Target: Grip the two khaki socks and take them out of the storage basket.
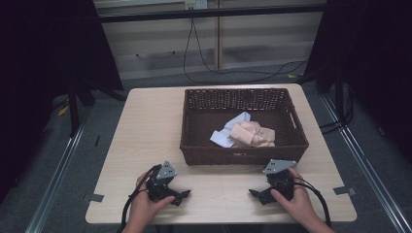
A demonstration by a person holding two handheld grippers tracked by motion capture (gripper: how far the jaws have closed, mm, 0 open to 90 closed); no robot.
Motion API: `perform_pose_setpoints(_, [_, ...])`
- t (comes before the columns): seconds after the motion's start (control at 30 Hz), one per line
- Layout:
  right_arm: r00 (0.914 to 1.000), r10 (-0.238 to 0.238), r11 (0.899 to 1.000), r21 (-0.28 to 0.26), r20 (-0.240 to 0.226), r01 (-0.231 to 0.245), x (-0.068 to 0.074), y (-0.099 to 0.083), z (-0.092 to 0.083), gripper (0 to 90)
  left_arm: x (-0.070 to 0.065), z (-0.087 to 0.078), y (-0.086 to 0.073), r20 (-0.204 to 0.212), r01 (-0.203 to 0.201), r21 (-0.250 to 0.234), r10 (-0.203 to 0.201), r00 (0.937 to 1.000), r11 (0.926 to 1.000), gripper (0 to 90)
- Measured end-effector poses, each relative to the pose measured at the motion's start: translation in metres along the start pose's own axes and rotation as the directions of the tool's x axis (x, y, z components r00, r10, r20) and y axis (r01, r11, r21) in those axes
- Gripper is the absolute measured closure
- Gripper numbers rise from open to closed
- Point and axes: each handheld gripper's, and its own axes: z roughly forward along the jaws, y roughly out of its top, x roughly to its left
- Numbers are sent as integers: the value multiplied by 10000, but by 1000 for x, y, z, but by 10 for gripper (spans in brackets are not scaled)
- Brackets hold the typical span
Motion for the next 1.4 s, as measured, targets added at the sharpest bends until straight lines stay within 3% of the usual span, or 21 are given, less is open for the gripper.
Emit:
perform_pose_setpoints(0.17, [9999, 50, 9986, 531, 92, -55, 2, 6, 0, 0, 0, 0, 0, -18, 4, 23, -4, 10000, 10000, 3])
perform_pose_setpoints(0.37, [9992, -381, 9893, 1404, -140, 397, 2, 18, -2, 22, 0, 0, 0, -22, -8, 28, 8, 10000, 10000, 3])
perform_pose_setpoints(0.47, [9959, -631, 9765, 2019, -647, 750, 3, 31, -5, 31, 0, 0, 0, 7, -10, 30, 10, 10000, 10000, 3])
perform_pose_setpoints(0.6, [9940, -631, 9700, 2287, -894, 821, 5, 41, -7, 32, 0, 0, 0, 8, -7, 28, 7, 10000, 10000, 3])
perform_pose_setpoints(0.7, [9900, -643, 9576, 2714, -1252, 965, 7, 50, -9, 35, 0, 0, 0, 8, -8, 29, 8, 10000, 10000, 3])
perform_pose_setpoints(1.0, [9842, -867, 9388, 3178, -1546, 1326, 10, 62, -10, 36, 0, 0, 0, 9, -13, 32, 13, 10000, 10000, 3])
perform_pose_setpoints(1.03, [9806, -946, 9310, 3336, -1719, 1483, 9, 65, -11, 36, 0, 0, 0, 9, -11, 33, 11, 10000, 10000, 3])
perform_pose_setpoints(1.23, [9790, -865, 9184, 3662, -1845, 1501, 9, 70, -13, 39, 0, 0, 0, 11, -11, 32, 11, 10000, 10000, 3])
perform_pose_setpoints(1.27, [9756, -973, 9118, 3753, -1966, 1665, 7, 72, -14, 43, 0, 0, 0, 9, -8, 30, 8, 10000, 10000, 3])
perform_pose_setpoints(1.33, [9760, -977, 9107, 3781, -1944, 1665, 7, 73, -14, 44, 0, 0, 0, 9, -10, 31, 10, 10000, 10000, 3])
perform_pose_setpoints(1.4, [9716, -1080, 8995, 3955, -2106, 1858, 7, 77, -16, 52, 0, 0, 0, 9, -11, 31, 11, 10000, 10000, 3])
